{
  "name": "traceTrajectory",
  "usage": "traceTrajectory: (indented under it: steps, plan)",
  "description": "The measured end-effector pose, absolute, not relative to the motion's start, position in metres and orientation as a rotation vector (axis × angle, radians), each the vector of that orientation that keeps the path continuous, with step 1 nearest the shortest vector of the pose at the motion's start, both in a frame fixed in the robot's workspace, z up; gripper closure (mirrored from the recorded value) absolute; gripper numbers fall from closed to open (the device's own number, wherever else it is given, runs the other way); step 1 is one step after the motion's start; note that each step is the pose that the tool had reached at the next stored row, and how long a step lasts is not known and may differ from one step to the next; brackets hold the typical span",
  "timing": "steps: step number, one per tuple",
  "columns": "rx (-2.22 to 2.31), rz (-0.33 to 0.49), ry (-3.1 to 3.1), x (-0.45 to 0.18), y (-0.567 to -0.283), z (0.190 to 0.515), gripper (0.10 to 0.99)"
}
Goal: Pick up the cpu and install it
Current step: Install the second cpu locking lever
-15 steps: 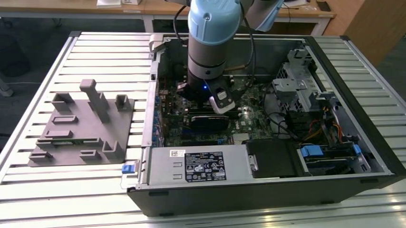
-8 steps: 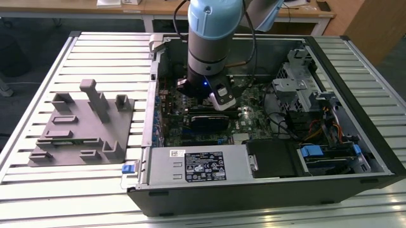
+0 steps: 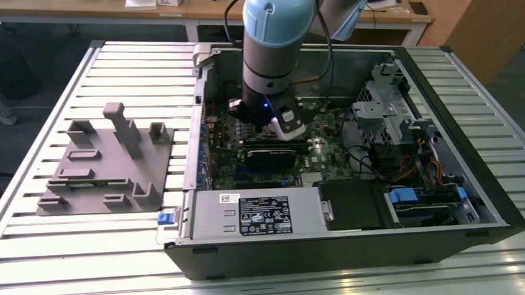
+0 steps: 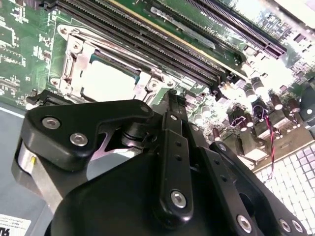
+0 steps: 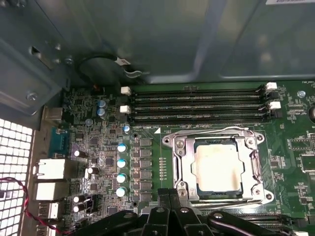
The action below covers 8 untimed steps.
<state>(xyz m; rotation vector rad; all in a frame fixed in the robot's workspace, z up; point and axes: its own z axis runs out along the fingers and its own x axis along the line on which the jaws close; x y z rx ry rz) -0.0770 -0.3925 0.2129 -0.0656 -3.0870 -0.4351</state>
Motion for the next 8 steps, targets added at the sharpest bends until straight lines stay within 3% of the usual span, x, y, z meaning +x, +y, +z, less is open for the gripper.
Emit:
traceTrajectory:
  steps: [8]
  plan:
    - [-0.066,-0.442,-3.086,-0.077,-0.3925,0.2234,0.98]
